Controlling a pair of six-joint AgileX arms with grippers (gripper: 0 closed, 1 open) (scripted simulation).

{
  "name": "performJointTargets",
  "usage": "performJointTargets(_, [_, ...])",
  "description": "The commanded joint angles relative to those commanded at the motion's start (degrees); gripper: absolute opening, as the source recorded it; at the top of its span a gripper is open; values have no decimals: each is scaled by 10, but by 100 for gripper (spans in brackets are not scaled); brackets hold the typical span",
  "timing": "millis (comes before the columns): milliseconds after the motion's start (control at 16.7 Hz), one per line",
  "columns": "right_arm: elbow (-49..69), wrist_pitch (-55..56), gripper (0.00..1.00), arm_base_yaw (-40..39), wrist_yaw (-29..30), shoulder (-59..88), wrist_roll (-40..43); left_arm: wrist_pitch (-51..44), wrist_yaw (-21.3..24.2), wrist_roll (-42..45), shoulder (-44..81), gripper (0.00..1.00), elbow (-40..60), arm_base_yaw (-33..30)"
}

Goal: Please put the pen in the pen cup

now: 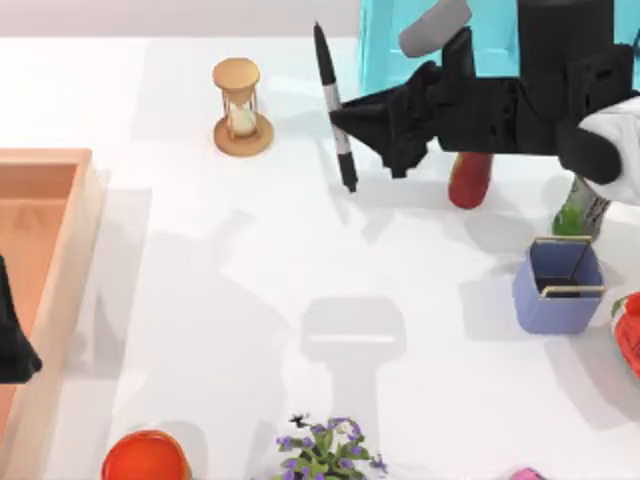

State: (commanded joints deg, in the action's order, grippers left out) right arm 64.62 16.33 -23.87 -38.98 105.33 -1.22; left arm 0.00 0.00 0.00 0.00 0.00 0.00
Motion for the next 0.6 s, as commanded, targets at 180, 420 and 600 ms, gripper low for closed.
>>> performJointTargets(180, [-108,133,0,85,-76,-13,-25,0,0,0,0,100,0,0])
performJointTargets(420, [-236,337,0,207,-180,-59,-55,0,0,0,0,100,0,0])
performJointTargets(600, [-304,458,0,287,-251,-109,-75,0,0,0,0,100,0,0])
